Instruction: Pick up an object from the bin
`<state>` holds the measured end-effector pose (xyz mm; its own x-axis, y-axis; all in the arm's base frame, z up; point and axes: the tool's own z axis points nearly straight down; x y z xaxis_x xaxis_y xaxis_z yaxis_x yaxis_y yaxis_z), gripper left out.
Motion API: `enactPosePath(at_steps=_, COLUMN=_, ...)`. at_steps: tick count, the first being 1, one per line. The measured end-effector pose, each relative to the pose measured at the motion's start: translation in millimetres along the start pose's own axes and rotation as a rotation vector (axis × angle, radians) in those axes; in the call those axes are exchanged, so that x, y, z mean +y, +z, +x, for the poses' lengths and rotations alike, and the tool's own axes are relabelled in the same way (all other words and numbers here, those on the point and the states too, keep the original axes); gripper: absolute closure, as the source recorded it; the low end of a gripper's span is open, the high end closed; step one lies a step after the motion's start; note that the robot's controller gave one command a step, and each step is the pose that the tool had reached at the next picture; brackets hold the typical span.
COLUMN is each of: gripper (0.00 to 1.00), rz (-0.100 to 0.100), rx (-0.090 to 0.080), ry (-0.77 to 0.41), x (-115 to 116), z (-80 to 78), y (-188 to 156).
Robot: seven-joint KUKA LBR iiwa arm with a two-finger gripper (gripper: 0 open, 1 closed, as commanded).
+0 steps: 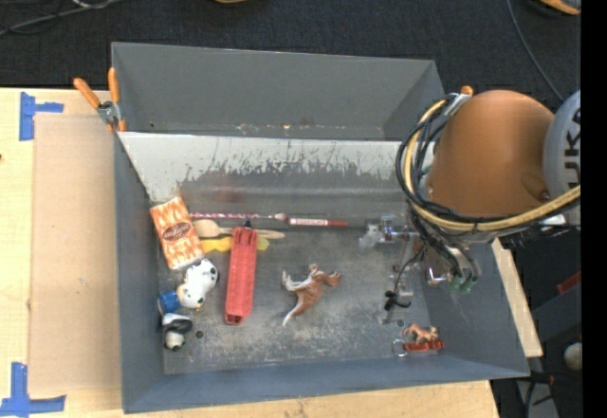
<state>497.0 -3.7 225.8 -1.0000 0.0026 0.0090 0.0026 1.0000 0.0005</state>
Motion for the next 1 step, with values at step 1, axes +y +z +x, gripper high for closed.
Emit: enactPosePath(at_steps=1, gripper=0.00, rz=0.000, rx=-0.007, ry=0.000, x=0.0, z=-1.4, y=-3.3)
